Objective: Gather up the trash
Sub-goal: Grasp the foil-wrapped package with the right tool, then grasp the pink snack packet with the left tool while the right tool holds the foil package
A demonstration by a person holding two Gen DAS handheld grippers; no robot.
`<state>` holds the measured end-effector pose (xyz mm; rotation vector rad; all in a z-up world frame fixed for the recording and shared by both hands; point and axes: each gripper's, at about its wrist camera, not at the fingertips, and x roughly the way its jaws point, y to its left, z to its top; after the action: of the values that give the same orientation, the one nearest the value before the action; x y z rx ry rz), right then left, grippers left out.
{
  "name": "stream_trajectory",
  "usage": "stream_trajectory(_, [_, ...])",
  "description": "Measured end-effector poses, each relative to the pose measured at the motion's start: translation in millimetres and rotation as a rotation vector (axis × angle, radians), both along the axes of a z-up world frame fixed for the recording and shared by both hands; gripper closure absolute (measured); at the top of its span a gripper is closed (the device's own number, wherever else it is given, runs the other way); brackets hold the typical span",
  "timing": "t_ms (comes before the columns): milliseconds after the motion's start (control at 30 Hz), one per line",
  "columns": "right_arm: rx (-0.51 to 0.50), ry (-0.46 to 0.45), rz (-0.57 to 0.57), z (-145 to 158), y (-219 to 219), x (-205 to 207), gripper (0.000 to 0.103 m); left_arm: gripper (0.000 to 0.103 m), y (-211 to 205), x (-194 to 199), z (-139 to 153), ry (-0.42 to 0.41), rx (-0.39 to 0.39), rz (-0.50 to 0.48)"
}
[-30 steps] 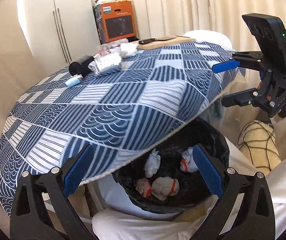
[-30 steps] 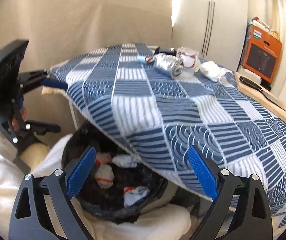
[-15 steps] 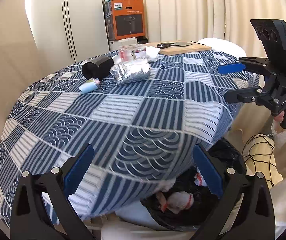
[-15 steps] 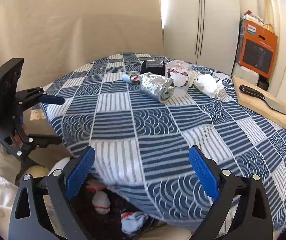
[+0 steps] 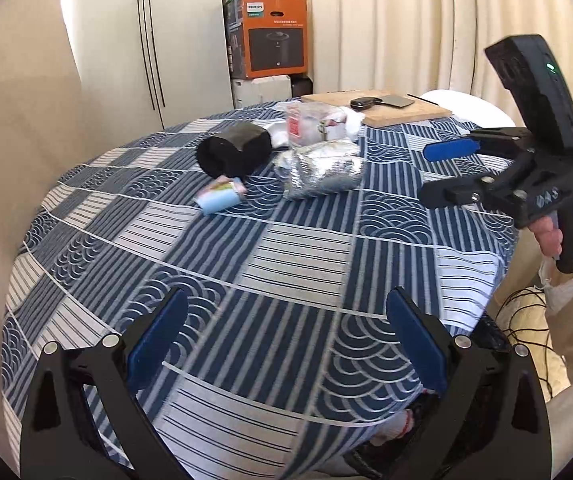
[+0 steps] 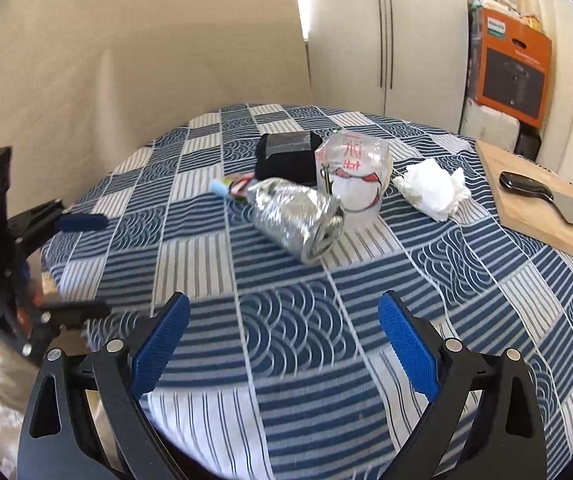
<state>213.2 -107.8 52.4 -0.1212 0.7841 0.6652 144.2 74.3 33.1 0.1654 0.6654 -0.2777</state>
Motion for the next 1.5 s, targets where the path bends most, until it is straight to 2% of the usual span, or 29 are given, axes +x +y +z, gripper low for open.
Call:
stream_trajectory(167, [-0.007,0.045,-0.03,-4.5,21.0,26.6,0.012,0.006,16.4,6.0,-0.3,-0.005,0.018,0.012])
stream_trajectory(333, [-0.053,0.067,-0.118,-13.8,42.8,54.0,0.012,0.006,33.8,8.6,-5.2,0.001,0.012,0.032])
stream_trajectory(500, [-0.056,0.091,-0.159,-18.3,59.4,77.4,0.012,0.006,48.6,6.8,-7.8,-0.003,-0.002,0.051])
stream_trajectory(600, [-0.02,0.128,-0.156,-21.6,63.6,88.0,0.013,0.006,52.6,6.6,-9.6,0.002,-0.007,0.061])
stream_trajectory(633, [-0.017,0.126,-0.159,-22.1,65.0,90.1,0.014,0.006,53.6,6.5,-9.9,0.002,-0.01,0.062])
stream_trajectory(667, [-0.021,0.116,-0.161,-22.3,65.8,91.1,0.022,0.006,54.1,6.2,-9.9,0.003,-0.014,0.061])
stream_trajectory(700, [-0.036,0.104,-0.163,-23.0,67.2,91.2,0.032,0.006,54.2,6.3,-9.9,0.003,-0.016,0.062])
stream_trajectory(767, [-0.037,0.1,-0.154,-23.7,67.1,90.8,0.034,0.006,52.9,6.0,-9.6,0.002,-0.013,0.064])
stream_trajectory(1000, [-0.008,0.083,-0.133,-17.6,48.5,73.8,0.035,0.006,44.3,11.1,-7.3,0.013,0.0,0.063])
stream_trajectory(1167, [0.024,0.049,-0.164,-3.9,23.5,57.6,0.034,0.006,36.8,24.8,-8.0,0.033,-0.001,0.085])
stream_trajectory(1500, [0.043,-0.01,-0.141,11.7,-17.9,34.3,0.034,0.006,24.1,57.9,-7.9,0.094,-0.052,0.141])
